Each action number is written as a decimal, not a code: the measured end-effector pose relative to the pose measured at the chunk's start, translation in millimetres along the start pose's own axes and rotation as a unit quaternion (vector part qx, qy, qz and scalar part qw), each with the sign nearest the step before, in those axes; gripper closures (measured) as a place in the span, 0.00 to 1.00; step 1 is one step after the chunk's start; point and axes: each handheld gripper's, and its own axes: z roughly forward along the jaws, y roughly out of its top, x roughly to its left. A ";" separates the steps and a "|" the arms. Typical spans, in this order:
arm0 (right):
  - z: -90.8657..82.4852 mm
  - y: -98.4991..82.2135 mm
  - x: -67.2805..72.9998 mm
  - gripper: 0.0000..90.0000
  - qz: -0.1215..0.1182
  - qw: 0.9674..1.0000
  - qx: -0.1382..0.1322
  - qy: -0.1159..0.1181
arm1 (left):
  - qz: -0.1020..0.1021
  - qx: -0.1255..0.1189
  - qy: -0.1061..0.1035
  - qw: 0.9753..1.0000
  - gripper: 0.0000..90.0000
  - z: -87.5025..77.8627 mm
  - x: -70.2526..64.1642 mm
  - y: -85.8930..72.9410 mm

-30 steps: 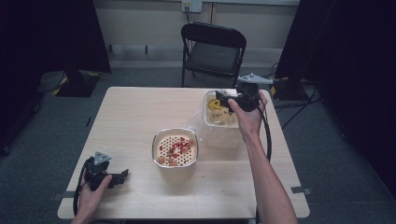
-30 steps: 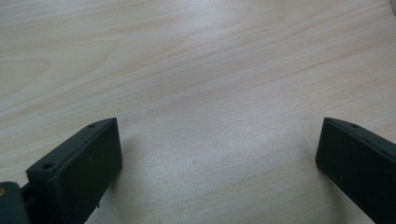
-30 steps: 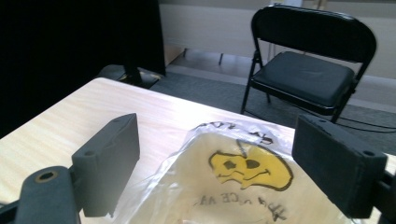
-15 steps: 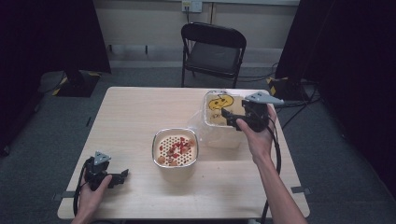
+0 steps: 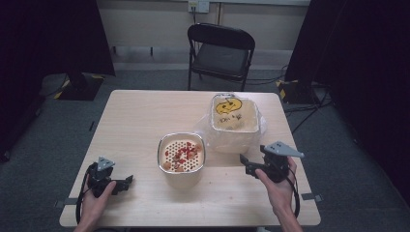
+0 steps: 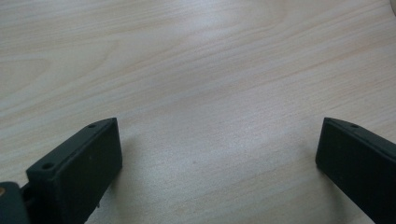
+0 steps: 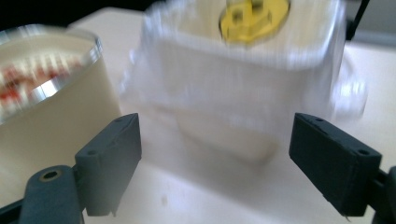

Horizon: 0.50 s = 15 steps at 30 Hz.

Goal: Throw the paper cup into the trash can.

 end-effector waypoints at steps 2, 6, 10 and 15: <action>5.2 -19.4 -3.0 0.18 0.001 1.000 0.025 0.003 | -0.001 0.000 0.000 1.000 0.00 0.1 0.0 0.0; 16.6 -56.2 -6.4 0.18 0.013 0.998 0.068 -0.002 | 0.000 0.000 0.000 1.000 0.00 0.0 0.0 0.0; 27.6 -80.3 -7.2 0.18 0.008 0.995 0.102 -0.012 | 0.000 0.000 0.000 1.000 0.00 0.0 0.0 0.0; 35.2 -92.2 -9.9 0.18 0.004 0.992 0.124 -0.024 | 0.000 0.000 0.000 1.000 0.00 0.0 0.0 0.0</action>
